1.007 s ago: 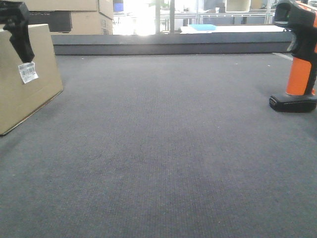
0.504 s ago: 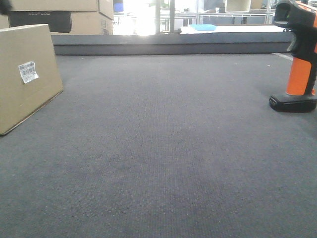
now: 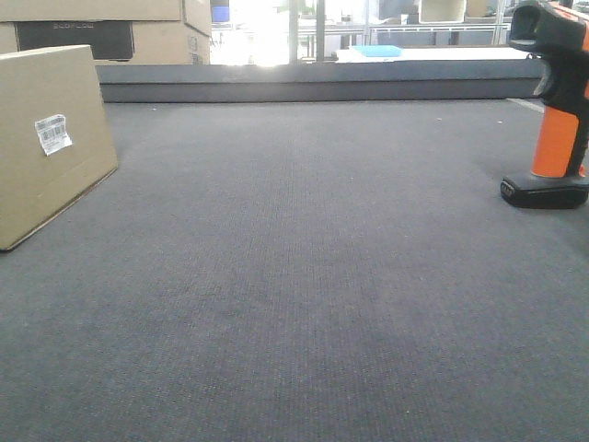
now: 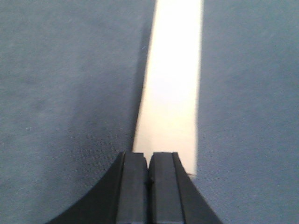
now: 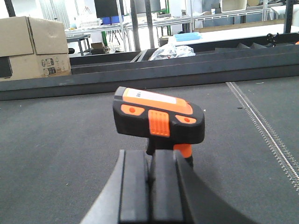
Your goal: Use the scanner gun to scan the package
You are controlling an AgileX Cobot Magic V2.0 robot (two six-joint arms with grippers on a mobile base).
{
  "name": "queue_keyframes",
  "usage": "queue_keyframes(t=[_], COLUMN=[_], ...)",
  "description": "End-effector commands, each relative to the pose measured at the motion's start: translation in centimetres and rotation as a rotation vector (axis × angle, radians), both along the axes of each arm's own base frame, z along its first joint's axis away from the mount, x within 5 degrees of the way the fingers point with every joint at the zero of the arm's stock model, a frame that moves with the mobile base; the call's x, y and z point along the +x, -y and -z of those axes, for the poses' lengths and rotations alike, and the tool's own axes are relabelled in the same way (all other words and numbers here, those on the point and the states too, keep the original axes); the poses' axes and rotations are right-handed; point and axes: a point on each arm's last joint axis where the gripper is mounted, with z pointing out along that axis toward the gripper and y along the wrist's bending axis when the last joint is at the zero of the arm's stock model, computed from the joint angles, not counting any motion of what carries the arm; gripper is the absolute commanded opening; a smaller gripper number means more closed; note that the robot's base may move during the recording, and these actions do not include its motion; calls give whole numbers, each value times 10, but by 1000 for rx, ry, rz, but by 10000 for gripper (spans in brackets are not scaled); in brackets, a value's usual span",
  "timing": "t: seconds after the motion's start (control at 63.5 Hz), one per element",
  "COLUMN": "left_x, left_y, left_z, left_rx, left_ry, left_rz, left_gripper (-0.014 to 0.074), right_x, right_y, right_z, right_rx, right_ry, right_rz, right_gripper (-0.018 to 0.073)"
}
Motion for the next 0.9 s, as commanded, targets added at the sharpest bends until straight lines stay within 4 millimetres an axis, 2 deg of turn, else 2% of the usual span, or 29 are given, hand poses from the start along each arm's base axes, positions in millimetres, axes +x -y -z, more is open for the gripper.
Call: queue_keyframes(t=[0.0, 0.252, 0.425, 0.504, 0.677, 0.881], left_x=[-13, -52, -84, -101, -138, -168], left_y=[1, 2, 2, 3, 3, 4], left_z=[5, 52, 83, 88, 86, 80], left_rx=[-36, -32, -55, -55, -54, -53], left_ry=[117, 352, 428, 466, 575, 663], left_rz=[-6, -2, -9, -8, -3, 2], left_gripper=[-111, -111, -111, -111, -111, -111], right_x=[-1, -6, -24, -38, -74, -111], right_y=[1, 0, -3, -4, -7, -8], right_z=[-2, 1, -4, -6, -10, -14], right_rx=[-6, 0, 12, 15, -3, -30], right_ry=[19, -40, -81, -103, -118, -32], right_rz=[5, -7, -33, -51, -90, -105], right_gripper=[-168, -168, -168, -168, -168, -168])
